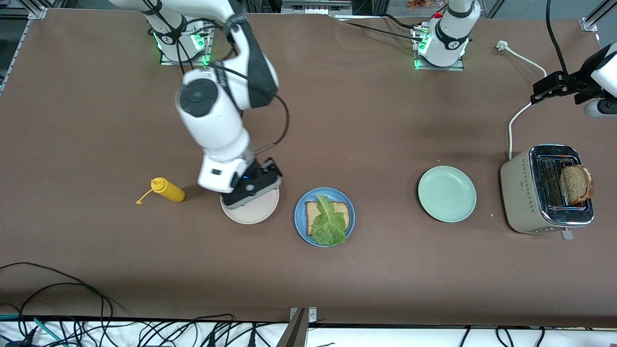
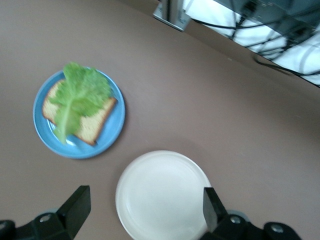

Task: Make sandwich in blue plate with both arms
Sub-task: 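Move the right gripper over to the yellow mustard bottle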

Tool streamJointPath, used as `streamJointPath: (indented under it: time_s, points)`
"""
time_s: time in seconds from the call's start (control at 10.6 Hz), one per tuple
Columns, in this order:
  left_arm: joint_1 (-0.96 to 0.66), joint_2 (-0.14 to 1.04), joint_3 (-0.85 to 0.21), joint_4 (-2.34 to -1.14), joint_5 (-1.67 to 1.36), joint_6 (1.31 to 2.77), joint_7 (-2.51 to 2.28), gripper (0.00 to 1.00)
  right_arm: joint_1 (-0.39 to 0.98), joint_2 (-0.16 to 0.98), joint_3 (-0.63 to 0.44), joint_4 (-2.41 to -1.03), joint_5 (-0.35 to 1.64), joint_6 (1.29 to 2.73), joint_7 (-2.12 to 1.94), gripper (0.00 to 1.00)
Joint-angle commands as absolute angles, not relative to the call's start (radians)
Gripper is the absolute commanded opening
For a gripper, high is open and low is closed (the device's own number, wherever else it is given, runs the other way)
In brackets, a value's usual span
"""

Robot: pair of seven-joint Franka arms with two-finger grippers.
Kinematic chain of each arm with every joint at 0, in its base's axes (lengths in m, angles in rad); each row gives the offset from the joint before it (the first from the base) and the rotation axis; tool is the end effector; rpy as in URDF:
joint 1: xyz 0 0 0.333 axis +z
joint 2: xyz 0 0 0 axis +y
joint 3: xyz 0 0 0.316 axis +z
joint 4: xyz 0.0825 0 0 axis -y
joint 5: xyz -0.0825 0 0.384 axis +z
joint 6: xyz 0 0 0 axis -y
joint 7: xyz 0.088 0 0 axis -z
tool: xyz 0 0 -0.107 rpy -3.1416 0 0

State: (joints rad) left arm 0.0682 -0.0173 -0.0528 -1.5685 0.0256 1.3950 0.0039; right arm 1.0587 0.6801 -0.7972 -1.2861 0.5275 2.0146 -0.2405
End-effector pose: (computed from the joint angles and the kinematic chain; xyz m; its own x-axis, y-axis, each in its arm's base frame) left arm 0.5295 0.0110 0.6210 0.9877 0.0159 -0.1556 0.0121 -0.9996 -0.0259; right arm 0.6414 0.3620 0.4531 0.8484 0.4713 0.2411 0.4837 -0.8752 0.0087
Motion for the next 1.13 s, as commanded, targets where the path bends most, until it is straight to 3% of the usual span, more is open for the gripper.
streamJointPath:
  time_s: [0.0, 0.38, 0.66, 1.04]
  points:
    - [0.075, -0.005, -0.060, -1.542, 0.044, 1.378, -0.005, 1.00, 1.068, 0.542, -0.925, -1.392, 0.529, 1.863, -0.469, 1.00]
    - [0.074, -0.005, -0.061, -1.540, 0.043, 1.376, -0.005, 1.00, 1.054, 0.413, -1.035, -1.584, 0.529, 1.855, -0.768, 0.98]
    - [0.074, -0.005, -0.061, -1.540, 0.041, 1.376, -0.005, 1.00, 0.990, 0.405, -1.104, -1.681, 0.647, 1.855, -1.091, 0.99]
    - [0.075, -0.005, -0.061, -1.540, 0.037, 1.376, -0.005, 1.00, 0.853, 0.429, -1.105, -1.799, 0.863, 1.861, -1.502, 0.99]
